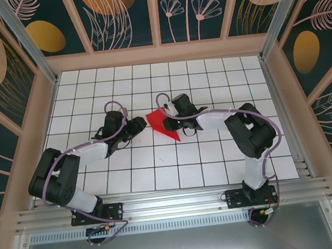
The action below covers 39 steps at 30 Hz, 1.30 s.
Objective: Fold a paper plane with a square sheet of paper (pick it up from the middle)
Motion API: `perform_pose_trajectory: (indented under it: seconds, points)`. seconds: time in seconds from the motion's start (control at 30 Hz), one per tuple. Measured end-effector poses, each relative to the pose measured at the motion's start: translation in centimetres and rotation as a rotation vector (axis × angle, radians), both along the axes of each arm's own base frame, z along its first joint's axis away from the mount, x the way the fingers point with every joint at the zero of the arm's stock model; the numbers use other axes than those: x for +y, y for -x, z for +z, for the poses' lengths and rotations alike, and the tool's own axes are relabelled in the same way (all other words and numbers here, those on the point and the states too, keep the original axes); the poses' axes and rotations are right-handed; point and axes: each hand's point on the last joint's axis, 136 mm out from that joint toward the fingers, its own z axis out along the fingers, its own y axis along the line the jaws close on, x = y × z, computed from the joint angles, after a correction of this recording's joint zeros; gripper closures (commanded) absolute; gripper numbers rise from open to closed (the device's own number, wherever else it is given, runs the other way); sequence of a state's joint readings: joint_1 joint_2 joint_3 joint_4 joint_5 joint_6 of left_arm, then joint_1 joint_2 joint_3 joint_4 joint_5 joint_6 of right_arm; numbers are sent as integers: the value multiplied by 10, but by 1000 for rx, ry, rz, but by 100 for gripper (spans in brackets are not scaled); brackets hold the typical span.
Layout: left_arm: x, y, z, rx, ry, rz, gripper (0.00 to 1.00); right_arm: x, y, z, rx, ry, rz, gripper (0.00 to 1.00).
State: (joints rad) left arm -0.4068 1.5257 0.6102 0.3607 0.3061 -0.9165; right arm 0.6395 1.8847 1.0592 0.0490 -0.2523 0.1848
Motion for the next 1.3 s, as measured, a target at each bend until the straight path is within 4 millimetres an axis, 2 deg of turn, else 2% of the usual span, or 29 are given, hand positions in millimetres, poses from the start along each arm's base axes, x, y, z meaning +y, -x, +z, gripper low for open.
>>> perform_pose_trajectory:
  seconds: [0.23,0.43,0.6,0.8,0.9,1.07,1.2,1.3]
  points:
    - [-38,15,-8,32,89,-101,47,-16,-1,-11,95,-78,-51,82]
    - [-64,24,-26,97,161,-144,52,-15,2,-10,130,-136,-54,83]
    - [-70,18,-29,117,173,-132,58,-14,5,-11,140,-150,-44,84]
    - [-73,7,-31,119,171,-108,70,-13,9,-12,150,-160,-33,84]
    - [-72,5,-32,126,161,-99,79,-13,9,-12,149,-164,-30,84]
    - [-69,4,-36,133,133,-84,100,-13,10,-9,146,-169,-28,81]
    - [-64,5,-41,147,106,-66,100,-15,13,6,118,-192,-36,73]
    - [-59,6,-36,140,94,-47,100,-19,15,27,72,-214,-45,70]
